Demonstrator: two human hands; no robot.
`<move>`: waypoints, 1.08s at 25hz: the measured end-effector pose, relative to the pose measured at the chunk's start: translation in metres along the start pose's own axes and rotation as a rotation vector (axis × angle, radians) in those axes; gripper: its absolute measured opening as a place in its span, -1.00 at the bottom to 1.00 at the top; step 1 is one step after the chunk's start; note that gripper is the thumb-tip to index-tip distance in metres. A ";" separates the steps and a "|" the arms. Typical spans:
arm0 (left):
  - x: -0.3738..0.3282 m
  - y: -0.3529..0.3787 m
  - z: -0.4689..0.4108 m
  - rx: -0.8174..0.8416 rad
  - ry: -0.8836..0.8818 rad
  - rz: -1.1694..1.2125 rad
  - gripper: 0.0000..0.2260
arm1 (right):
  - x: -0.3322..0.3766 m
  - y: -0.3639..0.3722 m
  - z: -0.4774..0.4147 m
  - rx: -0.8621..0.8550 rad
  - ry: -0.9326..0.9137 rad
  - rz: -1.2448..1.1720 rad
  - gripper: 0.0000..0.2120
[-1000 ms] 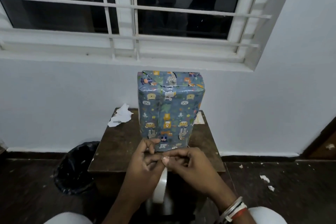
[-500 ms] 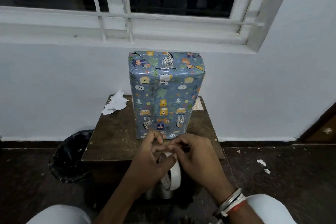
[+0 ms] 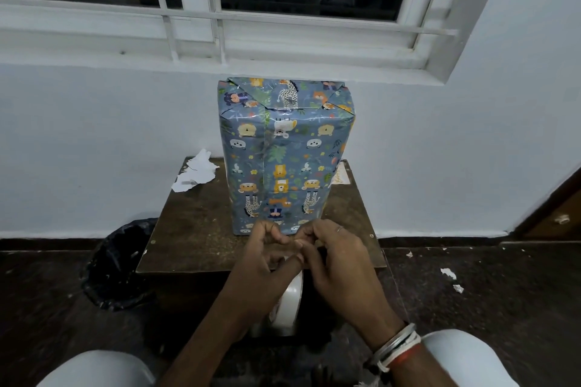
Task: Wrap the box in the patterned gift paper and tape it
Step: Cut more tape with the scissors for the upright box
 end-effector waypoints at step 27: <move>0.007 -0.003 0.000 -0.037 -0.219 0.391 -0.39 | -0.096 0.023 -0.002 0.291 0.470 0.549 -0.85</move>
Point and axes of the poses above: each hand's wrist, its own z-axis away from the middle knuckle, its own y-axis out of the palm, x = y × z, the point moved 5 cm from there along -z, towards the middle knuckle, and after that the axes turned 14 degrees about z, right-handed, at the moved point
